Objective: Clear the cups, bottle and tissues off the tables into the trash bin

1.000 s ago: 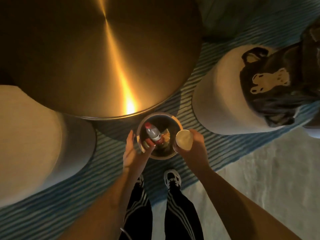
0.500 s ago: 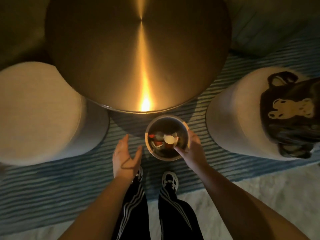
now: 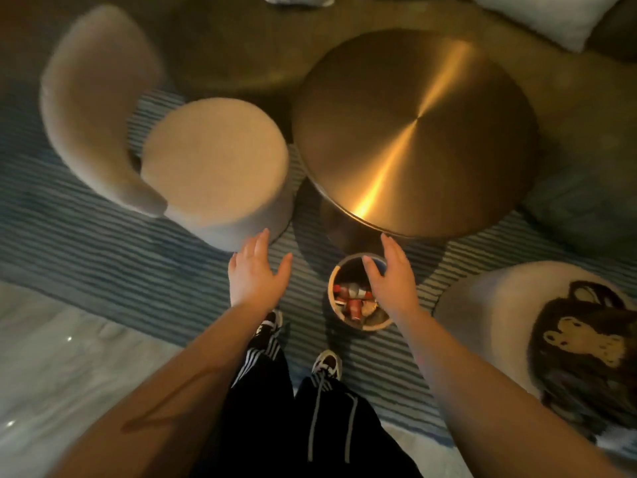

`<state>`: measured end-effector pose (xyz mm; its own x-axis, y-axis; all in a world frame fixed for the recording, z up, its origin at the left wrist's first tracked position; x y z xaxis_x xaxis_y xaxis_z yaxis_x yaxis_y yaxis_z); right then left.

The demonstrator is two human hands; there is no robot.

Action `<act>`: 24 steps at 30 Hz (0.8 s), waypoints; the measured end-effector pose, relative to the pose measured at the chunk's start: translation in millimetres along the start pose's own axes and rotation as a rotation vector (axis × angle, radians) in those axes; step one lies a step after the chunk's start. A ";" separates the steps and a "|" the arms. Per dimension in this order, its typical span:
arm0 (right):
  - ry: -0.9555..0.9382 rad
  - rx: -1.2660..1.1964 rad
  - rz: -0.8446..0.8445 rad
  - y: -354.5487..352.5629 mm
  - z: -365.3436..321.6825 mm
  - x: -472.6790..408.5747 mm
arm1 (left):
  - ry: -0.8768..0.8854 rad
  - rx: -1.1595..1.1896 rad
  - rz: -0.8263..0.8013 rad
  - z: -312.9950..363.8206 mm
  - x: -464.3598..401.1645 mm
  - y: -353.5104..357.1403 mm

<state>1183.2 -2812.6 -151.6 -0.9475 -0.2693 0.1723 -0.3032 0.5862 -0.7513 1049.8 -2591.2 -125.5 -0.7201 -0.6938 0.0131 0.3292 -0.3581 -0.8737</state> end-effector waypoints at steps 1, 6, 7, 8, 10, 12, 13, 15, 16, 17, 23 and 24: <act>-0.045 -0.015 -0.023 6.2 -18.7 -0.7 | -0.036 -0.009 0.024 -11.6 2.9 -11.4; -0.236 -0.029 -0.197 55.0 -114.5 6.1 | -0.227 -0.052 0.170 -79.5 19.4 -75.8; -0.266 -0.035 -0.242 66.5 -134.1 10.6 | -0.262 -0.057 0.206 -94.5 22.7 -90.9; -0.303 -0.038 -0.281 77.6 -153.6 15.8 | -0.296 -0.060 0.240 -109.7 26.3 -105.8; -0.374 -0.026 -0.340 98.9 -192.0 25.7 | -0.374 -0.062 0.292 -140.4 32.6 -132.7; -0.433 0.007 -0.398 122.3 -229.5 35.3 | -0.455 -0.062 0.333 -171.9 37.3 -156.5; -0.466 0.023 -0.430 135.2 -248.8 40.5 | -0.489 -0.061 0.353 -187.0 38.3 -167.8; -0.538 0.043 -0.478 163.0 -289.2 49.2 | -0.543 -0.052 0.390 -216.7 35.2 -188.9; -0.575 0.051 -0.485 177.9 -311.0 51.7 | -0.567 -0.045 0.404 -232.3 30.8 -199.5; -0.613 0.060 -0.487 194.0 -332.7 53.4 | -0.586 -0.042 0.415 -248.7 24.5 -209.9; -0.763 0.105 -0.449 310.2 -466.3 45.1 | -0.642 -0.008 0.442 -372.5 -52.0 -274.5; -0.771 0.113 -0.435 320.1 -481.7 39.9 | -0.633 -0.017 0.430 -383.6 -63.8 -281.9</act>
<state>999.5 -2267.6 -78.3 -0.4071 -0.9133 0.0113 -0.5695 0.2441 -0.7849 768.7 -2206.3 -66.5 -0.0416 -0.9975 -0.0577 0.4883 0.0301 -0.8721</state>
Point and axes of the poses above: each hand's wrist, its own x-axis away from the middle knuckle, its own y-axis out of the palm, z = x × y, the point moved 8 cm from there along -x, towards the middle knuckle, and after that the axes turned 10 degrees about z, right-handed, at the moved point
